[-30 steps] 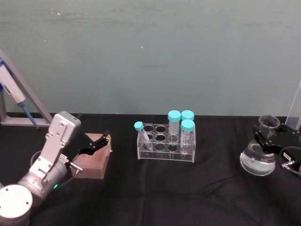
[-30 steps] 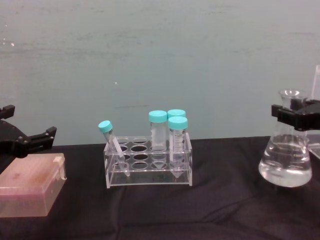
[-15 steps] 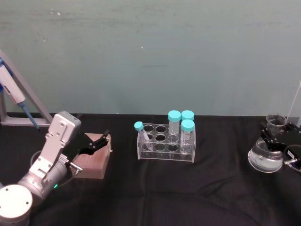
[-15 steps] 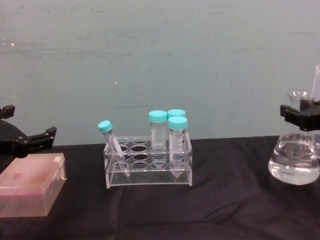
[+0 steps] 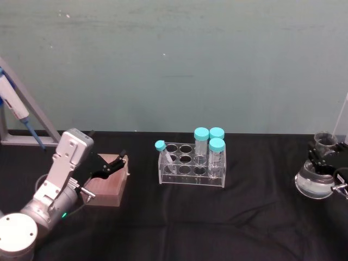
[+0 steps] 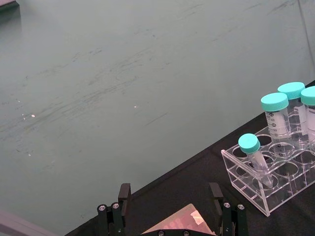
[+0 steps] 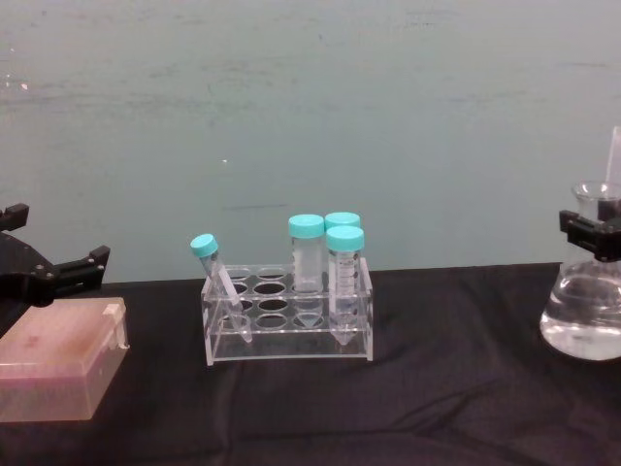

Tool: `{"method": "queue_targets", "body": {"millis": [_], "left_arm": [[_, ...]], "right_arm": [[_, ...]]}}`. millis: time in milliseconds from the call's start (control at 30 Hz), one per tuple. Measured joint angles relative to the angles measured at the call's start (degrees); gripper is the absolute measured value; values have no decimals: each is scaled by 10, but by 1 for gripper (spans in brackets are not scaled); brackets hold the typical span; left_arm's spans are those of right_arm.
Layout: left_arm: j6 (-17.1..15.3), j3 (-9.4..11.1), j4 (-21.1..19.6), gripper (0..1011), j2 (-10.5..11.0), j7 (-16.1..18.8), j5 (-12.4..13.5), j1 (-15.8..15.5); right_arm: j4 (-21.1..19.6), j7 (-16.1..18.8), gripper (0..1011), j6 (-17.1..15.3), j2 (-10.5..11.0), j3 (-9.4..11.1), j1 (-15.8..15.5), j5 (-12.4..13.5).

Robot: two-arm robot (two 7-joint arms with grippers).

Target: Place the experimental apparatus aside using one hand.

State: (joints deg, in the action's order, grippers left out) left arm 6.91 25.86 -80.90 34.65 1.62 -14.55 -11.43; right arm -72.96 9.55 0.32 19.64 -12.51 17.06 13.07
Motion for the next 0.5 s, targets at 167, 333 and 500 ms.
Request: {"method": "queue_targets", "body": {"millis": [167, 333, 500], "left_arm": [[0, 0, 0, 1000, 0, 0, 0, 0], [0, 0, 0, 1000, 0, 0, 0, 0], [0, 0, 0, 1000, 0, 0, 0, 0]], "right_arm": [[8, 0, 458, 3, -4, 7, 3, -7], [14, 1, 458, 4, -9, 15, 5, -13], [19, 6, 458, 6, -13, 22, 7, -18]]}}
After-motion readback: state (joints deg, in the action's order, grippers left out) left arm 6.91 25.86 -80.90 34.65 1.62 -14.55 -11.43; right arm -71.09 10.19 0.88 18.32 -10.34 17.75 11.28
